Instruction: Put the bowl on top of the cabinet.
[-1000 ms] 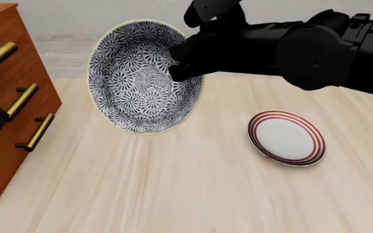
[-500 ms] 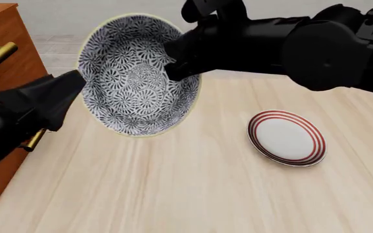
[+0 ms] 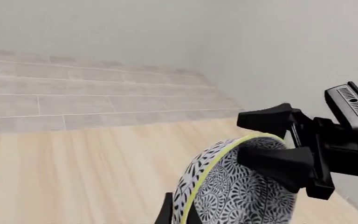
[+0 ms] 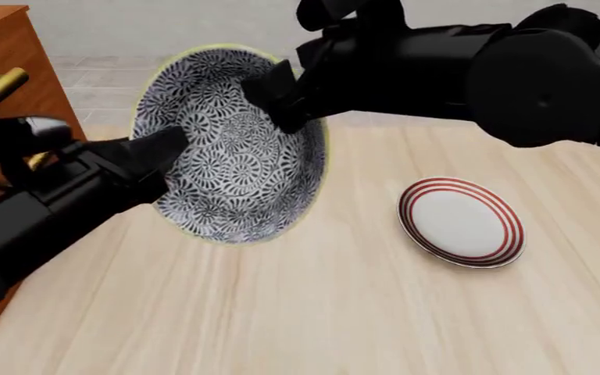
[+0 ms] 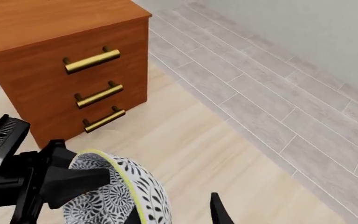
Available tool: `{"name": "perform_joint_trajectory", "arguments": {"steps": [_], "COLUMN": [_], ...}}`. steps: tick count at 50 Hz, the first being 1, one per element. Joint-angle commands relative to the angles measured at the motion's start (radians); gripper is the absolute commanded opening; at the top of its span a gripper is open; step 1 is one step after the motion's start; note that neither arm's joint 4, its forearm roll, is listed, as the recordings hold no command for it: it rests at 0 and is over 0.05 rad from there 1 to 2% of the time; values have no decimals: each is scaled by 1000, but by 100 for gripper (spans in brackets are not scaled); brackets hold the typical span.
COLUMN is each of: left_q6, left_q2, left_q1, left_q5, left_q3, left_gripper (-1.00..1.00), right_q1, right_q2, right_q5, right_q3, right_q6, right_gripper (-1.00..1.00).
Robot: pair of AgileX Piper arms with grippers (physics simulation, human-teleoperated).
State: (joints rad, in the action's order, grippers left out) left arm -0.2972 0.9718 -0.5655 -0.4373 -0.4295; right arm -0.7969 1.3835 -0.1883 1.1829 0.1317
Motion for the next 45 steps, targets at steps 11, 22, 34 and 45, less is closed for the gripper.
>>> {"name": "perform_joint_trajectory", "arguments": {"steps": [11,22,34,45], "left_q6": [21,34,48,156], "left_q2": [12,26,44,143], "left_q1": [22,39,53,-21], "left_q5": [-3,-27,-22,226], "left_q3": [-5,10,-3,-188], "left_gripper": [-100,-100,-100,-100], "right_q1": [-54,-91,-81,8], "right_q2": [-84,-164,-362,-633], "right_q5": [-64,-118,-119,-44], "right_q3": [19,35,51,-58], "right_q6": [15,40,43,-52], "right_gripper": [100,100,100,100]}}
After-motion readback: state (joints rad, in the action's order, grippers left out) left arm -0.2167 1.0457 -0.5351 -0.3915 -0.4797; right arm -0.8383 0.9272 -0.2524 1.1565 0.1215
